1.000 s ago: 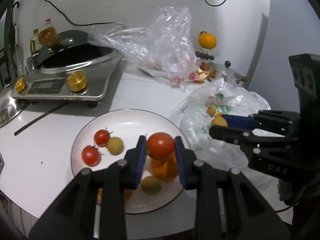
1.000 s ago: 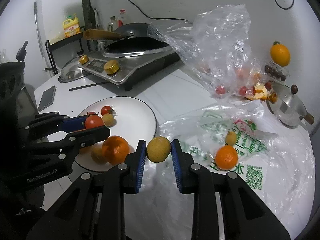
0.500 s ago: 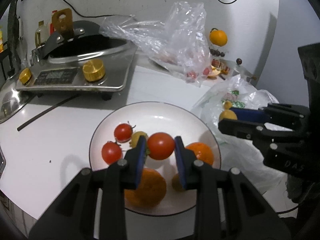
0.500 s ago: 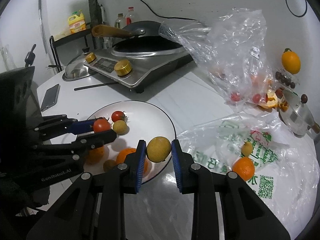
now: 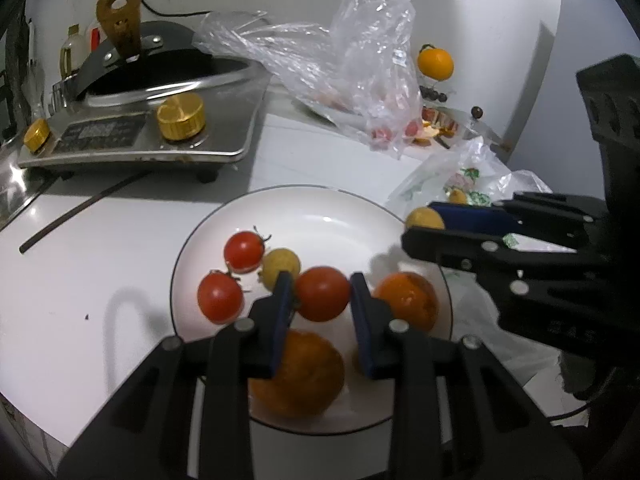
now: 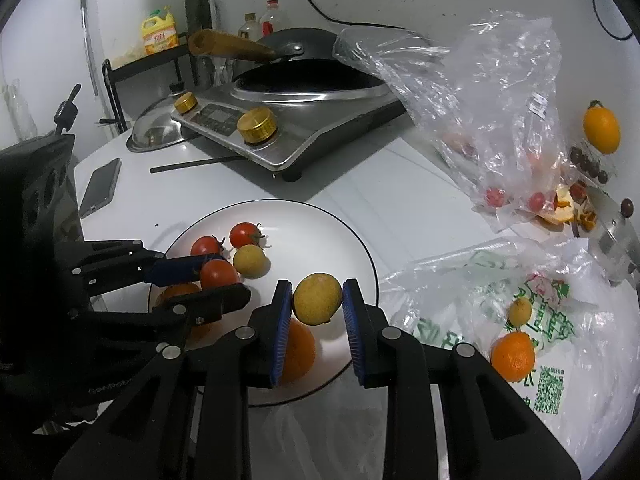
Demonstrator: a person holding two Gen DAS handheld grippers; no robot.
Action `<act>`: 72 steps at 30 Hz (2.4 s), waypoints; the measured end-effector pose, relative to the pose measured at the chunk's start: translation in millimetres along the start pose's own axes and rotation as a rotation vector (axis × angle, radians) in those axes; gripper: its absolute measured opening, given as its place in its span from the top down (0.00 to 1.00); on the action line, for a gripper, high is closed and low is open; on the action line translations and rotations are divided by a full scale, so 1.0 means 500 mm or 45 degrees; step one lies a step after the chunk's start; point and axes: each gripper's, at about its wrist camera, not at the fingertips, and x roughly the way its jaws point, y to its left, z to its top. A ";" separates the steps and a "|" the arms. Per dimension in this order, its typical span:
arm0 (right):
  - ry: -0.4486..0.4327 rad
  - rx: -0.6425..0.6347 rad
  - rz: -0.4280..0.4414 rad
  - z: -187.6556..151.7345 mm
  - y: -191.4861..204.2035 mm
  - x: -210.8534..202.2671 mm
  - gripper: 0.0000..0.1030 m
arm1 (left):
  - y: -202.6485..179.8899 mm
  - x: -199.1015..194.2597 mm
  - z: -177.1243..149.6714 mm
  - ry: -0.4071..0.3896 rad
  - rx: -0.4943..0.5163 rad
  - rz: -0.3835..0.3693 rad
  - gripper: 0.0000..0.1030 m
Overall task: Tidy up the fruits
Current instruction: 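Carry the cherry tomato and yellow fruit over the white plate, then lower both fruits onto the plate, opening the left tool then the right tool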
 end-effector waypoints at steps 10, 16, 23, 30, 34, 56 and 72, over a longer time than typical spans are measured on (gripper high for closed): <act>0.032 -0.029 -0.004 0.022 0.016 0.032 0.73 | 0.015 -0.008 -0.001 -0.006 -0.033 -0.061 0.66; 0.054 -0.040 -0.010 0.031 0.025 0.052 0.73 | 0.035 -0.042 0.007 -0.074 -0.047 -0.055 0.62; 0.090 -0.044 -0.003 0.037 0.038 0.087 0.73 | 0.070 -0.072 0.011 -0.156 -0.035 0.089 0.45; 0.119 -0.039 0.006 0.039 0.045 0.113 0.73 | 0.115 -0.067 -0.002 -0.150 -0.075 0.141 0.44; 0.134 -0.038 0.011 0.039 0.048 0.124 0.73 | 0.119 -0.061 -0.007 -0.140 -0.080 0.140 0.44; 0.066 -0.004 -0.038 0.027 0.032 0.049 0.66 | 0.068 -0.093 -0.009 -0.166 -0.025 0.156 0.44; -0.016 0.022 -0.045 -0.010 0.015 -0.040 0.66 | -0.015 -0.131 -0.014 -0.190 0.042 0.178 0.44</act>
